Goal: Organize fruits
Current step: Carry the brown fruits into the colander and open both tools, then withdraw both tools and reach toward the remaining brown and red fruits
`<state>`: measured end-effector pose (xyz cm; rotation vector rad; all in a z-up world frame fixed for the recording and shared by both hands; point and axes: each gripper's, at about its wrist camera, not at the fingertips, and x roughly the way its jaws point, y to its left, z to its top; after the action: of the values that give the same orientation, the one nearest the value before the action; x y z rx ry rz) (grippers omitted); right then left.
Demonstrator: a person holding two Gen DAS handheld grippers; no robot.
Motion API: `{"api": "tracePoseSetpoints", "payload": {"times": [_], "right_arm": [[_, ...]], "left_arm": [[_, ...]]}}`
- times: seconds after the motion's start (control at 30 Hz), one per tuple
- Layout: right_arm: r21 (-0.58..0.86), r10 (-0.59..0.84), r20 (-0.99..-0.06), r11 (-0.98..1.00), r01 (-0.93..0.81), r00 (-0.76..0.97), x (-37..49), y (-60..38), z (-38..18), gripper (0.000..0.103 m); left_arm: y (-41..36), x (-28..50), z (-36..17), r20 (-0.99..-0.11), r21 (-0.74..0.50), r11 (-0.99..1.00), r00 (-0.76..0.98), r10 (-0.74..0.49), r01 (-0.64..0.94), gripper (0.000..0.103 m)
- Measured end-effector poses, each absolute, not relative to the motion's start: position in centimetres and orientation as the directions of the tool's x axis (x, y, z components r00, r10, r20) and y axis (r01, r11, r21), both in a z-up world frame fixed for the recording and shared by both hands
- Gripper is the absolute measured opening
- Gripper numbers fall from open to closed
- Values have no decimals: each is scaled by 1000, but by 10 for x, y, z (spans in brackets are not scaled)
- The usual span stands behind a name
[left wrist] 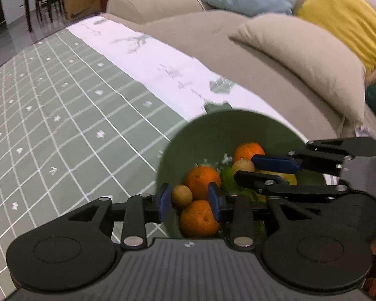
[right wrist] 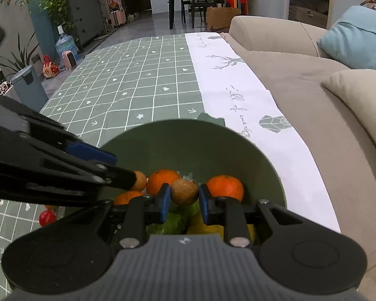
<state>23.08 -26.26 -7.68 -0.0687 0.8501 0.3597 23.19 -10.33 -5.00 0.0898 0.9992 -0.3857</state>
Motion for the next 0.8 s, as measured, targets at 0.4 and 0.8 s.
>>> {"api": "tracePoseSetpoints", "payload": {"times": [0.4, 0.8], "right_arm": [[67, 249, -768, 947, -313, 590, 243, -252, -84, 22], [92, 226, -752, 966, -241, 619, 198, -254, -48, 35]], "left_arm": [[-81, 218, -26, -802, -91, 952, 545, -245, 293, 41], [-59, 178, -2, -779, -131, 963, 576, -246, 235, 43]]}}
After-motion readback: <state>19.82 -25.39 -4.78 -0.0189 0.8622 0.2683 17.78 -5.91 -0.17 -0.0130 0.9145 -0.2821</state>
